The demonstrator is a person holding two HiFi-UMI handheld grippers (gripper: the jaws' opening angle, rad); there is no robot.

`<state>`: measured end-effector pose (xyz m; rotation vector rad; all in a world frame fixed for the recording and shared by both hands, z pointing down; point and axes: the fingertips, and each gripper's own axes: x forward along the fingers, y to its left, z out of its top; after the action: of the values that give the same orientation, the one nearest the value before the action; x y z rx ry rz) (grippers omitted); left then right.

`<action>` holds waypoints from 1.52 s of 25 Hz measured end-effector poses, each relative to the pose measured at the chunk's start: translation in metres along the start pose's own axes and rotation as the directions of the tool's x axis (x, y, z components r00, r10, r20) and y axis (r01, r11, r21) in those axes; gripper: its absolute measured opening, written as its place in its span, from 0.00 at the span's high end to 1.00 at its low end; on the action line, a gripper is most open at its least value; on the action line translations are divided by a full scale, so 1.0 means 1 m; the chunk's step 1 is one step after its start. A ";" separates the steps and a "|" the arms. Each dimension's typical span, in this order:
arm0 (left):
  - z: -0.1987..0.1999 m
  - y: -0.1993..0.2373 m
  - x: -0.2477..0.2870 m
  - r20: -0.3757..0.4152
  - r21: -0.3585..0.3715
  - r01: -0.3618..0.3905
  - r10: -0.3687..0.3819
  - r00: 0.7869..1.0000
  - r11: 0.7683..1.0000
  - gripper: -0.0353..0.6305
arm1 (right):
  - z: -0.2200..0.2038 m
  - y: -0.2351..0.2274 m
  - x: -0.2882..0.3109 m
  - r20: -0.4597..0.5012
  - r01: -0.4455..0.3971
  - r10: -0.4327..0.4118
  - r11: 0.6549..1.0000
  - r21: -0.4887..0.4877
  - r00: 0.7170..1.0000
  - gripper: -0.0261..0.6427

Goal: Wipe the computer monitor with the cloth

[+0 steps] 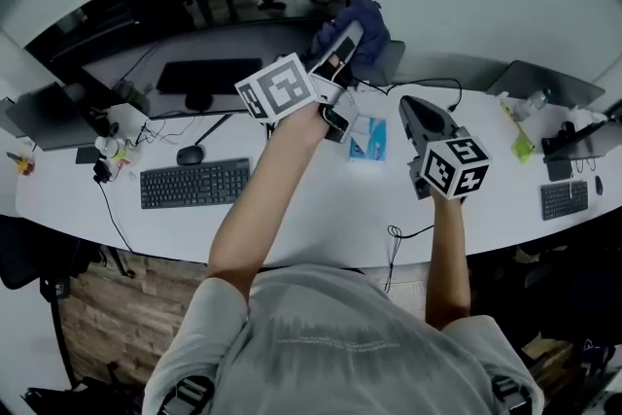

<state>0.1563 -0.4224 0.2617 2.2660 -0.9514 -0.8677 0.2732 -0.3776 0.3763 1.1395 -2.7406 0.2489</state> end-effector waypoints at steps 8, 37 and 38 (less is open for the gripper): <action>0.051 -0.006 -0.020 0.061 0.376 -0.154 0.142 0.988 0.914 0.84 | 0.018 0.015 0.016 0.031 -0.058 0.059 0.998 -0.027 0.998 0.96; 0.043 0.037 0.001 -0.041 0.908 -0.164 0.472 0.881 0.386 0.85 | 0.043 0.056 0.074 0.022 -0.107 0.112 0.982 -0.154 0.993 0.96; 0.045 0.038 -0.002 -0.037 0.906 -0.170 0.472 0.881 0.388 0.85 | 0.042 0.058 0.075 0.022 -0.107 0.112 0.982 -0.155 0.994 0.96</action>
<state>0.1067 -0.4545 0.2583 2.7008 -1.9529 0.3115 0.1759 -0.3983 0.3459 0.9626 -2.7959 0.0323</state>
